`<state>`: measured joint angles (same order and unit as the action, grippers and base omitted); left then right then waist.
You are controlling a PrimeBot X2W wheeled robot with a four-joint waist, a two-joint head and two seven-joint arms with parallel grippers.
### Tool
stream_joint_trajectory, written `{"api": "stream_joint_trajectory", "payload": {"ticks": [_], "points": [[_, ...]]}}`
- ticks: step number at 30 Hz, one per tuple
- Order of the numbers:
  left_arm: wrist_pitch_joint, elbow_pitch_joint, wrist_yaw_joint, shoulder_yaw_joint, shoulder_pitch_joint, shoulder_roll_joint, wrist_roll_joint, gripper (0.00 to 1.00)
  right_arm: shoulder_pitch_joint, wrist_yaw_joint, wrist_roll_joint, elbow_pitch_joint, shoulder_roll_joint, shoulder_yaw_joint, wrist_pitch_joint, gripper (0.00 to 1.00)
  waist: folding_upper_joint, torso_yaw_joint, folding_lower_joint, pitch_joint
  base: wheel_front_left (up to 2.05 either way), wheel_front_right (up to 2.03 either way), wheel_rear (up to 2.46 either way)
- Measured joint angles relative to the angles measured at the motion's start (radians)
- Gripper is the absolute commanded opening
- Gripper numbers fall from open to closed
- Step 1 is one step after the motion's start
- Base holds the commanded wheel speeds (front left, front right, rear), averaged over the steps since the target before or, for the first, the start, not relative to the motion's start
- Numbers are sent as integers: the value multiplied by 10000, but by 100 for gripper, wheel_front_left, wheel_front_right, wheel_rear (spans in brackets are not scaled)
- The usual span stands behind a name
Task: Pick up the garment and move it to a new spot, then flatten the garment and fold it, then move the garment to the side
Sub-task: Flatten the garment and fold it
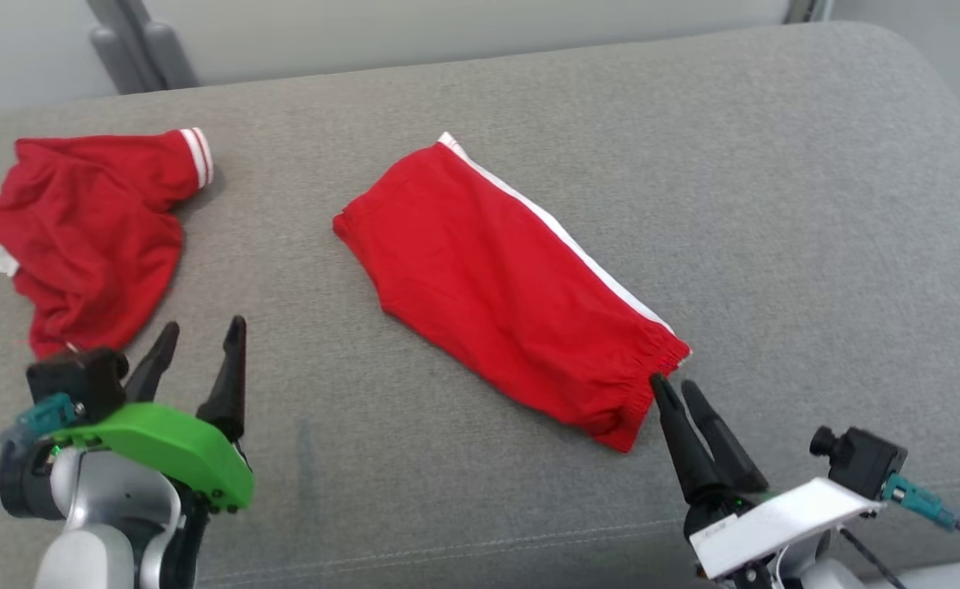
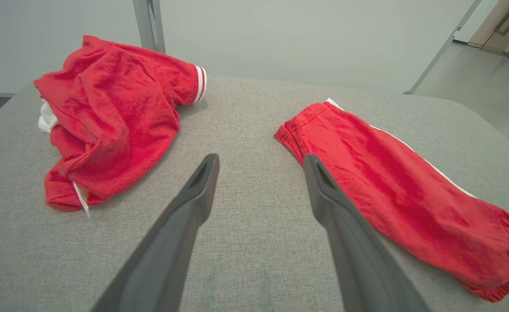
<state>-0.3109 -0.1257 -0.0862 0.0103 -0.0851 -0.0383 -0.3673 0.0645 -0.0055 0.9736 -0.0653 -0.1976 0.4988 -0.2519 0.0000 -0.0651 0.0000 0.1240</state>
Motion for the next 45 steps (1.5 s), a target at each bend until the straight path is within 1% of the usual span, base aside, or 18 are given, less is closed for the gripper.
{"api": "stream_joint_trajectory", "payload": {"ticks": [3,5,11,17,19,25,30,34,39,45], "points": [[556,-180,-2,-236,603,-2,228,100,447,-36,50,222,96,136,0,100,0,463,0,-155,0,0,0],[917,-290,-2,-341,968,-17,278,100,592,13,234,355,326,88,0,100,0,761,0,-234,0,0,0],[1852,-608,-4,-652,1876,-38,694,100,831,401,1248,782,1216,-128,0,100,0,1543,0,-363,0,0,0],[2543,-832,-2,-861,2269,-44,819,100,883,671,1755,1430,1317,-328,0,100,0,1979,0,-248,0,0,0],[2729,-905,79,-855,2392,-44,819,100,883,696,1866,1580,1340,-439,0,100,0,2011,0,-143,0,0,0],[2978,-1127,84,-989,2544,-52,817,100,882,794,2263,2107,1390,-786,0,100,0,1950,0,211,0,0,0],[3168,-1356,161,-936,2544,-52,834,100,794,1014,3164,2575,1467,-546,0,100,0,1806,0,615,0,0,0],[3304,-1452,163,-915,2532,-56,918,100,487,1108,3672,2867,1515,-510,0,100,0,1621,0,773,0,0,0],[3354,-1569,211,-938,2528,-59,943,100,8,1191,3850,3039,1513,-598,0,100,0,1472,0,885,0,0,0],[3482,-1595,224,-1095,2522,-59,991,100,-403,1195,4059,3296,1505,-786,0,100,0,1402,0,995,0,0,0]]}}
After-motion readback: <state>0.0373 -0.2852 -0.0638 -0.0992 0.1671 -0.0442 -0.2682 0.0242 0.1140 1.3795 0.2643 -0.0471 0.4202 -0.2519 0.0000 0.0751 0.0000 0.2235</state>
